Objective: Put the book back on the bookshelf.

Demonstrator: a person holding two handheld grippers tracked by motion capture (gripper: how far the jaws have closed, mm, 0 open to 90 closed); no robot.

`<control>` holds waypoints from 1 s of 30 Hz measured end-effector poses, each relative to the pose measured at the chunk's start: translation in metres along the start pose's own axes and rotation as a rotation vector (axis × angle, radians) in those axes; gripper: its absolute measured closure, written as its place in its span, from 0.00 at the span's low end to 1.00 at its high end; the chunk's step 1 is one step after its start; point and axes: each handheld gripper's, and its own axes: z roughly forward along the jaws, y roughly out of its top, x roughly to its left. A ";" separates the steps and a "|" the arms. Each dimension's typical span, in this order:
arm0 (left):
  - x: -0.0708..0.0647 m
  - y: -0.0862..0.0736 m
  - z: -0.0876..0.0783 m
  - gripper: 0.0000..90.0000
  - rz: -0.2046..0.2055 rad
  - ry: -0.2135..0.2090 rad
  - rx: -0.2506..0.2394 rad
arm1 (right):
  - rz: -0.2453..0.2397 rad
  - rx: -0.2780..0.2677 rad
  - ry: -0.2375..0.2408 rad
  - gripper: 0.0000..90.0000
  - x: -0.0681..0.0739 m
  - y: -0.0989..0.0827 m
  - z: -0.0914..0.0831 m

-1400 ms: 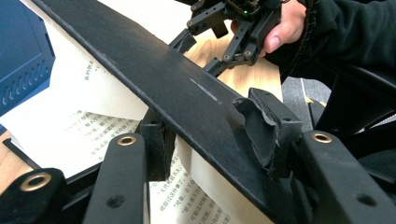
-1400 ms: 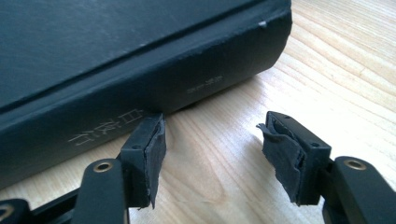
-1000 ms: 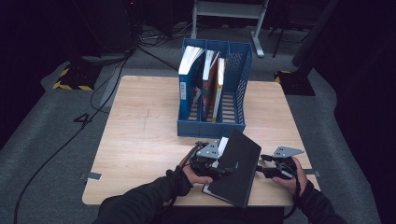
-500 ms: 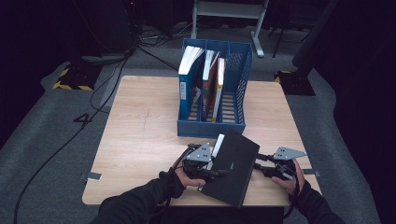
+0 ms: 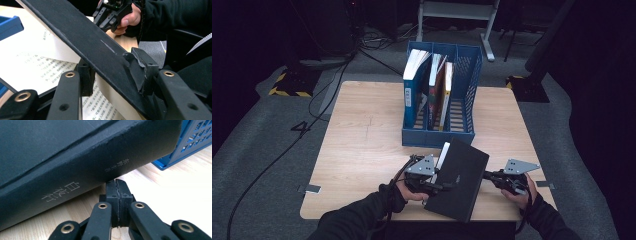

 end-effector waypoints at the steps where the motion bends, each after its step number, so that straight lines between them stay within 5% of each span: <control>1: 0.000 0.000 0.000 0.64 0.000 0.000 0.000 | 0.000 -0.007 -0.003 1.00 0.000 0.001 -0.001; 6: 0.003 0.001 -0.002 0.64 0.013 0.023 -0.008 | 0.011 -0.046 -0.008 1.00 -0.003 0.004 -0.007; 7: 0.005 0.000 -0.001 0.63 -0.014 0.038 0.002 | 0.045 -0.168 0.043 1.00 -0.006 0.011 -0.020; 9: 0.012 -0.004 0.003 0.63 -0.069 0.035 0.007 | 0.021 -0.200 0.048 1.00 -0.003 0.022 -0.027; 10: 0.016 -0.006 0.004 0.63 -0.085 0.018 0.010 | -0.048 -0.190 0.040 1.00 0.002 0.035 -0.030; 11: 0.013 -0.005 0.005 0.64 -0.074 0.028 0.008 | -0.109 -0.174 -0.020 1.00 0.009 0.049 -0.031; 13: 0.012 -0.003 0.005 0.64 -0.066 0.029 0.008 | -0.118 -0.158 -0.041 1.00 0.007 0.049 -0.029; 16: 0.007 -0.002 0.003 0.64 -0.035 0.038 0.004 | -0.061 -0.111 -0.086 1.00 -0.008 0.033 -0.027; 20: 0.002 -0.002 0.002 0.64 -0.007 0.052 -0.006 | -0.061 -0.018 -0.135 1.00 -0.014 0.019 -0.016; 26: -0.007 0.000 0.000 0.64 0.031 0.052 -0.018 | -0.029 0.024 -0.104 1.00 -0.017 0.012 -0.001; 30: -0.010 0.000 -0.002 0.64 0.051 0.048 -0.020 | -0.010 0.003 -0.068 1.00 -0.016 0.010 0.006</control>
